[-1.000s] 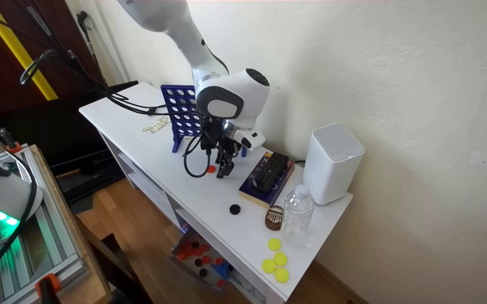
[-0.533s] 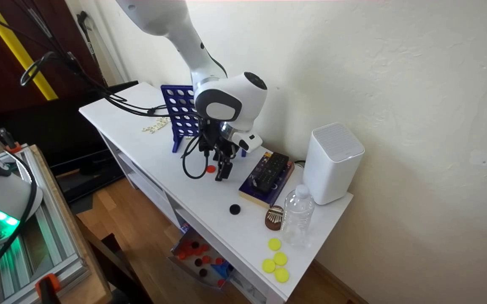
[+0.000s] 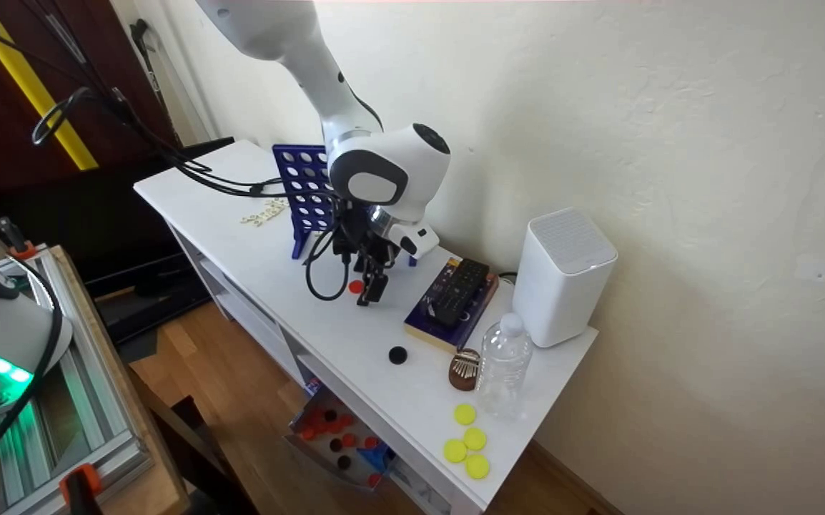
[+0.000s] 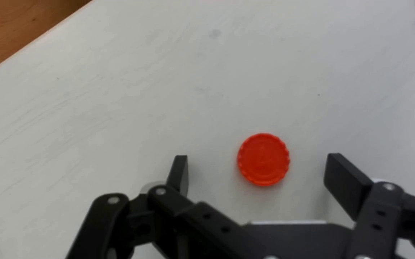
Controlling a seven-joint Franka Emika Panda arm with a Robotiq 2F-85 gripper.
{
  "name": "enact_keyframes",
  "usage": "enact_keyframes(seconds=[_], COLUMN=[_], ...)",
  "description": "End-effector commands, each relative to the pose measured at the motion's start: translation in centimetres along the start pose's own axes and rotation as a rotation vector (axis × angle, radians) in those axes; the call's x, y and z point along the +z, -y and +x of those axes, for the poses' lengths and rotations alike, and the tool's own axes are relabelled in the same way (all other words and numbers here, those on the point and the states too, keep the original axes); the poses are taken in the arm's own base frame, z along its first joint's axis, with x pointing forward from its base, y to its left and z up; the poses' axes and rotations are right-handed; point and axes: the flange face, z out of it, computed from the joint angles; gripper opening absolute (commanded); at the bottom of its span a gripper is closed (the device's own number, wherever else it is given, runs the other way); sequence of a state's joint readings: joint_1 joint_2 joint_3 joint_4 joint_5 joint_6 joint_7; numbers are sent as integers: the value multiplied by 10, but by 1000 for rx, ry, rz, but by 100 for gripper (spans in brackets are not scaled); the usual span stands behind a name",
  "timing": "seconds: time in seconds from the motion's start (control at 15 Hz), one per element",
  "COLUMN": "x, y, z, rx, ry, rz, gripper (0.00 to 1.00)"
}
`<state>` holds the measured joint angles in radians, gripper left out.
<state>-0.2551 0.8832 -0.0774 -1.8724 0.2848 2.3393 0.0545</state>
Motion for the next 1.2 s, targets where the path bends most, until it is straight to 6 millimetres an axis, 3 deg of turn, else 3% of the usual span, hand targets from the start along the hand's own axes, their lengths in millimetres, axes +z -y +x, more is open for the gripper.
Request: enact_keyframes(seconds=[0.0, 0.27, 0.6, 0.67, 0.73, 0.8, 1.13], x=[6, 4, 2, 3, 2, 2, -4], y=[4, 4, 3, 3, 3, 3, 4], z=[0, 0, 1, 1, 1, 1, 1], rx=[-4, -1, 0, 0, 0, -1, -3], ry=[26, 27, 25, 25, 25, 24, 23], rz=[-4, -4, -6, -6, -5, -5, -4], gripper=[72, 64, 68, 63, 47, 39, 31])
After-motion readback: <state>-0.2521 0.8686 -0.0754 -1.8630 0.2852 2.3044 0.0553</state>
